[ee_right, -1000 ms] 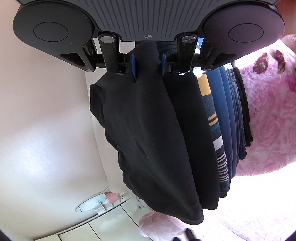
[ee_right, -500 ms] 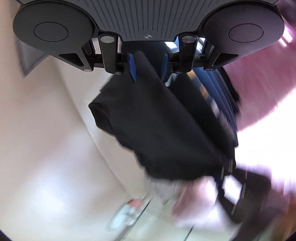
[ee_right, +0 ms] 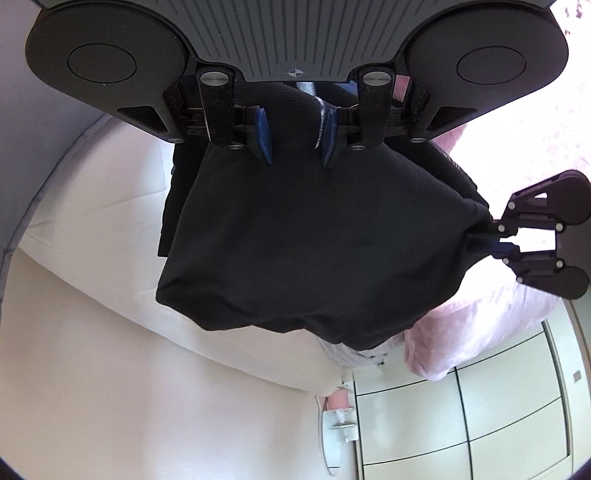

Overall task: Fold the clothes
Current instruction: 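Open both tools and release the sweatshirt on the stack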

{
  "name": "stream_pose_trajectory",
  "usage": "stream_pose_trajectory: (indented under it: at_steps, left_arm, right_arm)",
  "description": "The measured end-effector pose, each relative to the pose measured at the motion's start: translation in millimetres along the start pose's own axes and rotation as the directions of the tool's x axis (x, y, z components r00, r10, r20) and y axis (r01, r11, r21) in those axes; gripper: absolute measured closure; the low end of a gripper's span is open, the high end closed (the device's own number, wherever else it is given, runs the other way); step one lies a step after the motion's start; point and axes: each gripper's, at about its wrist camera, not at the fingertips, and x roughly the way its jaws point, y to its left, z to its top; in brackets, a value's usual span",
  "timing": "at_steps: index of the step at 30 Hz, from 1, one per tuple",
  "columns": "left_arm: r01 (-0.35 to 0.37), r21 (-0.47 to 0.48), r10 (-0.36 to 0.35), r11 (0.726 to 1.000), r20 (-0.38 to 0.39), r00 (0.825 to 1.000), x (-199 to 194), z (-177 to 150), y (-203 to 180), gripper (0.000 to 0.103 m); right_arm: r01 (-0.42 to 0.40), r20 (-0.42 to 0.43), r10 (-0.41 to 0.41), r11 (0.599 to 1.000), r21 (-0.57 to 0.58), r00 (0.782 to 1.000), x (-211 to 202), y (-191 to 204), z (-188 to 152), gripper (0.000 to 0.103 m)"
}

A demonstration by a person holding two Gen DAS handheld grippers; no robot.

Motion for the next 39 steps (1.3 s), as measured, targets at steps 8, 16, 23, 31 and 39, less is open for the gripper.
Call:
stream_pose_trajectory:
  at_steps: [8,16,23,31,39]
  left_arm:
    - [0.006,0.022,-0.005,1.0,-0.015,1.0,3,13,4,0.095]
    - [0.003,0.019,-0.002,1.0,-0.027,1.0,-1,17,12,0.093]
    - [0.002,-0.052,-0.003,0.999,-0.021,1.0,-10,28,20,0.077]
    - [-0.018,-0.178,0.012,0.984,-0.04,0.999,-22,31,13,0.07]
    - [-0.03,-0.292,0.01,0.956,-0.071,0.997,-52,19,-10,0.041]
  right_arm:
    - [-0.009,-0.016,0.01,1.0,0.008,1.0,-1,-7,11,0.074]
    - [0.052,0.089,-0.058,0.996,0.071,0.994,-38,-27,10,0.047]
    - [0.181,0.034,-0.192,0.961,0.21,0.981,-60,-59,-28,0.043]
    - [0.139,-0.029,-0.136,0.953,0.269,0.99,-66,-58,-69,0.043]
    - [0.058,-0.069,-0.042,0.964,0.258,0.997,-57,-32,-83,0.043]
